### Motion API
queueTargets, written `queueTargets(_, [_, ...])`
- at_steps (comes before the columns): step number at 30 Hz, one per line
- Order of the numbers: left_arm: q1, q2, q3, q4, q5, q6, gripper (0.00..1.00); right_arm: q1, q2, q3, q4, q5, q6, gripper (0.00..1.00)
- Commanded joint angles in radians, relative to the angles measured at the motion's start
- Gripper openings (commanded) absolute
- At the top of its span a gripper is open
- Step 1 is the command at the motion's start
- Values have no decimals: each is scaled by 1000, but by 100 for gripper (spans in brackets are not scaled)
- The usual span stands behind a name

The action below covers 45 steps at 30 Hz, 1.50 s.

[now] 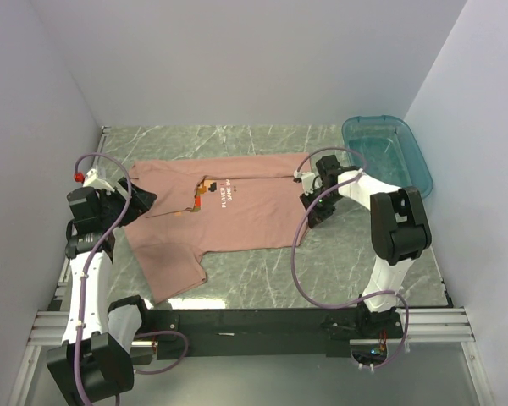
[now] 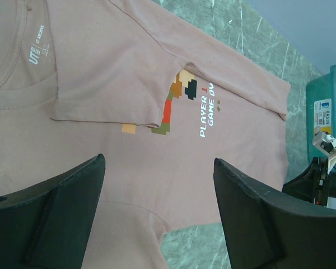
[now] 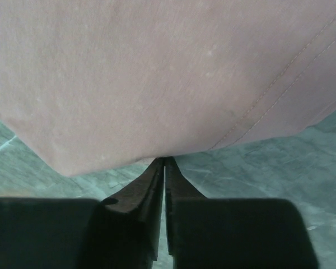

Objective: Fold and stack the t-shirts
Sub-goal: Fold the tshirt

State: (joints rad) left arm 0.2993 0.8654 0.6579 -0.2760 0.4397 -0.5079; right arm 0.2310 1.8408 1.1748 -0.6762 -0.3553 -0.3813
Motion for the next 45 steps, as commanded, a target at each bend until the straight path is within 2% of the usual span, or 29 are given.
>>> queueTargets(1, [-3, -20, -1, 21, 1, 25, 84, -1, -11, 28, -60, 15, -39, 8])
queueTargets(4, [-2, -23, -1, 21, -2, 25, 84, -16, -51, 31, -100, 26, -62, 0])
queueTargets(14, [-2, -32, -1, 20, -6, 23, 84, -87, -219, -81, -151, 75, -126, 0])
queueTargets(28, [-5, -31, -6, 20, -12, 17, 83, -119, -310, -193, -217, 55, -208, 0])
queueTargets(29, [-3, -29, -7, 21, -13, 14, 83, -119, -322, -196, -218, 56, -209, 2])
queueTargets(32, [-5, -25, -7, 23, -25, 8, 84, -122, -357, -196, -212, 87, -218, 18])
queueTargets(33, [-3, -23, -9, 21, -30, 3, 84, -124, -371, -188, -204, 102, -222, 27])
queueTargets(35, [-3, -20, -12, 20, -59, -9, 83, -125, -403, -176, -203, 101, -231, 34])
queueTargets(36, [-5, -17, -12, 15, -74, -18, 83, -125, -414, -155, -207, 63, -255, 39])
queueTargets(39, [-3, 0, -11, -15, -172, -58, 83, -105, -439, -100, -249, -92, -377, 43])
queueTargets(40, [-3, 7, -4, -29, -208, -72, 82, -87, -448, -92, -279, -226, -419, 44])
queueTargets(42, [-2, 29, 18, -83, -280, -107, 81, 31, -472, -118, -257, -318, -511, 47])
queueTargets(43, [0, 33, 28, -100, -292, -113, 81, 86, -504, -136, -181, -342, -525, 49])
queueTargets(44, [0, 34, 37, -113, -301, -124, 81, 231, -518, -156, -122, -329, -527, 55])
queueTargets(45, [3, 29, 52, -136, -311, -126, 80, 299, -525, -179, -62, -308, -524, 58])
